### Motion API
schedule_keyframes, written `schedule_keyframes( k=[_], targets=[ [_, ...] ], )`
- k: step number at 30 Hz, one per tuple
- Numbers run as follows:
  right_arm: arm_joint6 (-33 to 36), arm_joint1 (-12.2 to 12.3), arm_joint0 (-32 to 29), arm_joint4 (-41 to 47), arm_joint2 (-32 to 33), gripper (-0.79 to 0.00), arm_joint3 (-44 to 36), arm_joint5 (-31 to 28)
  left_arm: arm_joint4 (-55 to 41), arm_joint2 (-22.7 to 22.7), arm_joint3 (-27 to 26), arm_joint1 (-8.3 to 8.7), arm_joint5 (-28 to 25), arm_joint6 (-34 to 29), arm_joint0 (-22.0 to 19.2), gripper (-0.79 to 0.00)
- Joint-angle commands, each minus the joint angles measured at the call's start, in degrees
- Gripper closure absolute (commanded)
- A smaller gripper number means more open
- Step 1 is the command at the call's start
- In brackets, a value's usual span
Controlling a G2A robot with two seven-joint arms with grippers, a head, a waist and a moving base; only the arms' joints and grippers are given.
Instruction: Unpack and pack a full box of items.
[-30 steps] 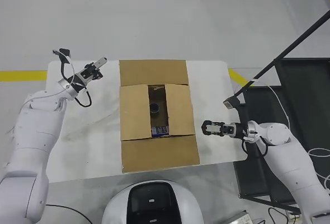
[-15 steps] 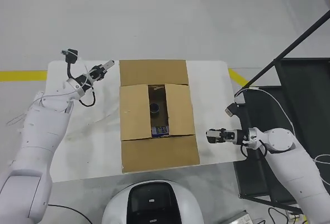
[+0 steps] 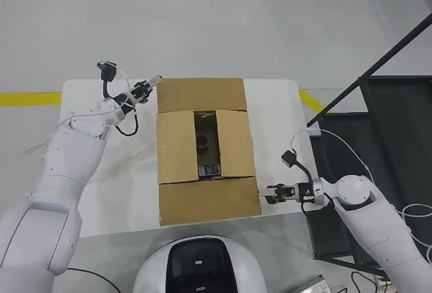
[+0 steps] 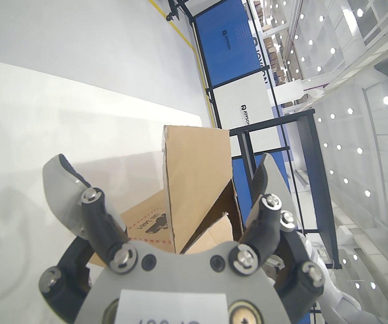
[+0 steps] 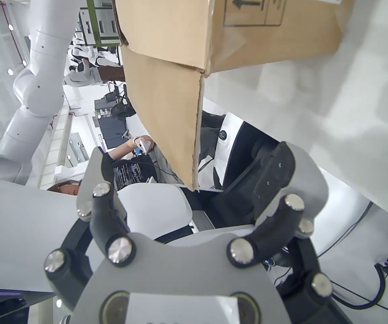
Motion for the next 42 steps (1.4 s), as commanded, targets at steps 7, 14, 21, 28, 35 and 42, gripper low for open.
schedule_keyframes(
  k=[7, 14, 21, 28, 35, 42],
  targets=[
    [5.30, -1.03, 2.83, 14.35, -2.36, -0.785, 2.33, -1.18, -6.90, -1.20, 3.11, -1.24, -3.69, -8.08, -1.60, -0.785],
    [8.19, -1.67, 5.73, 21.78, -2.67, -0.785, 4.22, -1.71, -11.88, -3.31, 3.01, -0.74, -8.65, -15.03, -1.57, -0.785],
    [6.66, -2.22, 9.01, 22.05, -3.12, -0.785, 4.64, -1.76, -18.40, -5.80, -0.25, 0.44, -14.14, -26.27, 0.23, -0.785],
    [3.52, -2.97, 12.17, 20.87, -4.41, -0.785, 6.24, -2.02, -17.20, -5.53, -10.26, 2.84, -13.84, -26.57, 4.41, -0.785],
    [-1.75, -3.60, 14.39, 16.14, -5.48, -0.785, 7.51, -3.26, -18.09, -4.82, -23.66, 6.56, -9.51, -30.91, 10.88, -0.785],
    [-4.55, -4.04, 15.94, 13.15, -6.00, -0.785, 8.09, -4.19, -15.42, -3.85, -29.72, 9.84, -7.16, -33.25, 14.65, -0.785]
  ],
)
